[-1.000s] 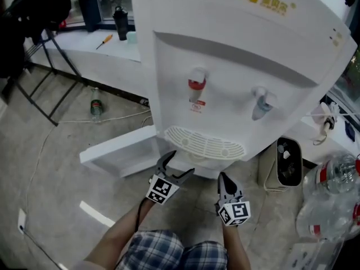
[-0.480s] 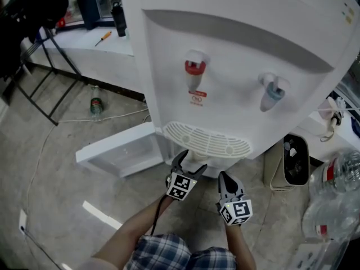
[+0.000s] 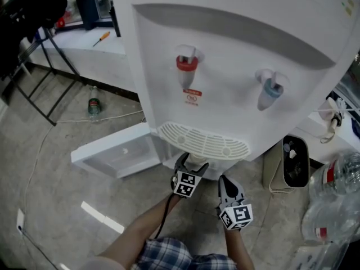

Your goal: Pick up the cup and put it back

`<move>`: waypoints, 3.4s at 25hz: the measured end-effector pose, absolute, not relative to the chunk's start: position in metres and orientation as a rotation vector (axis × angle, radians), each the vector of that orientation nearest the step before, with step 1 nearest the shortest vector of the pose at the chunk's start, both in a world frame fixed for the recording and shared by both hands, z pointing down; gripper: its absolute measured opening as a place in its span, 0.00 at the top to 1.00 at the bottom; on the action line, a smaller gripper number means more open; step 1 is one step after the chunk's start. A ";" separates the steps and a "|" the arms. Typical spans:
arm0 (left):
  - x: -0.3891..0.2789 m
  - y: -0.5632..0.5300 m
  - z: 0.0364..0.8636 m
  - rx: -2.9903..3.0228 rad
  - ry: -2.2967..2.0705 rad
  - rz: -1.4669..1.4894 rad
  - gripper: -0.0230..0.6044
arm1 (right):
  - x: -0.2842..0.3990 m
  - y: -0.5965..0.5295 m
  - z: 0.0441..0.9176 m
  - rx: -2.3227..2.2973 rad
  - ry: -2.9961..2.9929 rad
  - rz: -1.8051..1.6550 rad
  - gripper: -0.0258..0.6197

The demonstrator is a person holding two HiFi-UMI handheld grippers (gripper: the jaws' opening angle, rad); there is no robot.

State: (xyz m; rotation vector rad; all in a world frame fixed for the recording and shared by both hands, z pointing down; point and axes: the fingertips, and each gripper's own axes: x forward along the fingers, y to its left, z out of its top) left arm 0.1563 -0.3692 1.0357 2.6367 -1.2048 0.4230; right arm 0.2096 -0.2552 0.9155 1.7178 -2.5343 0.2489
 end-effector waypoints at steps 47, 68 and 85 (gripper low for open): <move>0.109 -0.298 0.906 2.936 -1.040 0.217 0.34 | 0.210 -0.223 0.941 1.851 -2.541 0.341 0.93; 0.077 -0.268 0.880 2.887 -1.055 0.166 0.34 | 0.204 -0.223 0.931 1.833 -2.559 0.314 0.93; 0.145 -0.363 0.980 2.817 -1.146 0.240 0.34 | 0.198 -0.230 0.937 1.807 -2.574 0.327 0.93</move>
